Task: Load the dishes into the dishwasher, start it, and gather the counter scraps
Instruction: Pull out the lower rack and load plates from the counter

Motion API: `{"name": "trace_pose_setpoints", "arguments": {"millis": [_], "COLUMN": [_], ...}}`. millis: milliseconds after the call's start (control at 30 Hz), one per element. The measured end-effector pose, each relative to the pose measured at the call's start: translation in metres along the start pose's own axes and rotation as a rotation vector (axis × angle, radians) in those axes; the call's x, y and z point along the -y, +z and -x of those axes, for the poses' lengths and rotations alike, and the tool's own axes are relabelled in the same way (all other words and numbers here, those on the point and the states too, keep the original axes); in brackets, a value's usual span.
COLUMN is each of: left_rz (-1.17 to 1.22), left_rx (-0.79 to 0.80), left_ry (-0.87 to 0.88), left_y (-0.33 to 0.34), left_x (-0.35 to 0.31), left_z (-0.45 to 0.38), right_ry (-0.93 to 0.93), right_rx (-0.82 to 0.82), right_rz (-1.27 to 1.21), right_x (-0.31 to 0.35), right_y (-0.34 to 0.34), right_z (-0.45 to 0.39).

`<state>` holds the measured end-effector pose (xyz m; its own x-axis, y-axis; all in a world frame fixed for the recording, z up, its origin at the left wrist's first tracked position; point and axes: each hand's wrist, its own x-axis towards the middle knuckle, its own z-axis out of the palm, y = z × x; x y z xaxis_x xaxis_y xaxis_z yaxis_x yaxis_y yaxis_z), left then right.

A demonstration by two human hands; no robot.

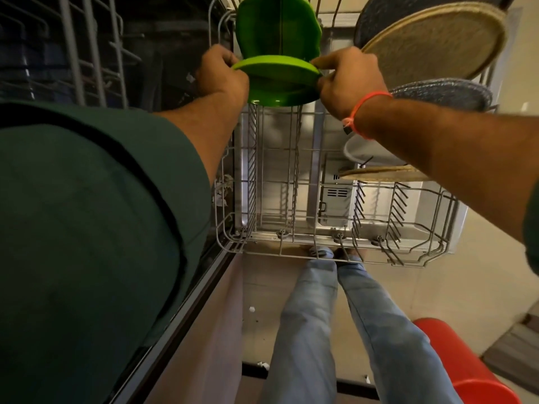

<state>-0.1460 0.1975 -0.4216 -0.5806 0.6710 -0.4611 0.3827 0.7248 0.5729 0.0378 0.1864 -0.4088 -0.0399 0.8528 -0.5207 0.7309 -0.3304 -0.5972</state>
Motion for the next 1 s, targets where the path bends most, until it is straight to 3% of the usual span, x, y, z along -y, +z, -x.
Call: {"name": "trace_pose_setpoints", "arguments": {"millis": [133,267,433,700,900,1000], "left_rz": [0.054,0.046,-0.365,-0.349,-0.315,-0.19], "left_rx": [-0.048,0.005,0.003,0.133,0.111,0.075], "left_ry": [0.008,-0.001,0.079,0.07,-0.007,-0.091], "left_y": [0.002,-0.002,-0.005,0.003,0.009,0.009], "left_x": [0.003,0.011,0.026,0.037,0.037,0.033], "left_z": [0.004,0.006,0.006,0.007,0.018,0.036], "right_ry": [-0.018,-0.04,-0.083,-0.113,-0.073,-0.092], "right_rx": [-0.008,0.016,0.042,0.059,0.084,0.078], "right_rz": [0.038,0.113,0.271,0.351,0.231,0.165], "right_x": [0.0,-0.005,-0.009,-0.007,-0.02,-0.023], "right_y": [0.003,0.002,0.008,0.019,0.018,0.018], "right_z": [0.008,0.017,0.019,0.006,0.011,0.025]}}
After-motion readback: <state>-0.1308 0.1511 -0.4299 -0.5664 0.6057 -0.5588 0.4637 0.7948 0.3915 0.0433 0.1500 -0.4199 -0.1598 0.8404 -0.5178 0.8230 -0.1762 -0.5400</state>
